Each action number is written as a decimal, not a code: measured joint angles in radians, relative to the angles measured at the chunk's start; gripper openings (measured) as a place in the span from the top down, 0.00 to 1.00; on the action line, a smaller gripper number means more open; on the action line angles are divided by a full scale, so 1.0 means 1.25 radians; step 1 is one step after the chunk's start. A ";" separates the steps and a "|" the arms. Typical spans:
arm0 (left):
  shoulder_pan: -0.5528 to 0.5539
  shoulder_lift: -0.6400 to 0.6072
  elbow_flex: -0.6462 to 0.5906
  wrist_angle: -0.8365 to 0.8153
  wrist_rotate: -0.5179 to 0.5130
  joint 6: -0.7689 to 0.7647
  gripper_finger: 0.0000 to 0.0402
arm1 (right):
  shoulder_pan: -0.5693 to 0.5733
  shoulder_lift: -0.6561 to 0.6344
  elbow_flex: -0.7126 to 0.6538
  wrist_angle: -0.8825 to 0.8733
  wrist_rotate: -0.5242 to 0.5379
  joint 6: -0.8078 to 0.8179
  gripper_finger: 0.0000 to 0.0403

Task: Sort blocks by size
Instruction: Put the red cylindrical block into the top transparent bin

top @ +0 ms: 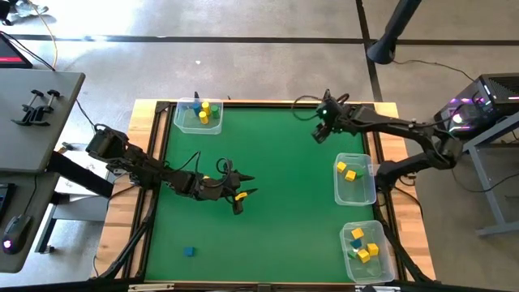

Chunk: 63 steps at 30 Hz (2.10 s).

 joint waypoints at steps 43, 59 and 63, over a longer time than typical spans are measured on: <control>-0.052 0.000 0.000 0.009 -0.166 0.158 0.55 | 0.127 0.136 -0.018 0.422 -0.395 -0.025 0.69; 0.014 0.000 0.000 0.090 0.077 0.378 0.55 | 0.454 0.137 -0.337 1.303 -0.355 0.216 0.69; 0.023 0.000 0.000 0.090 0.083 0.595 0.55 | 0.502 0.139 -0.332 1.334 -0.353 0.190 0.69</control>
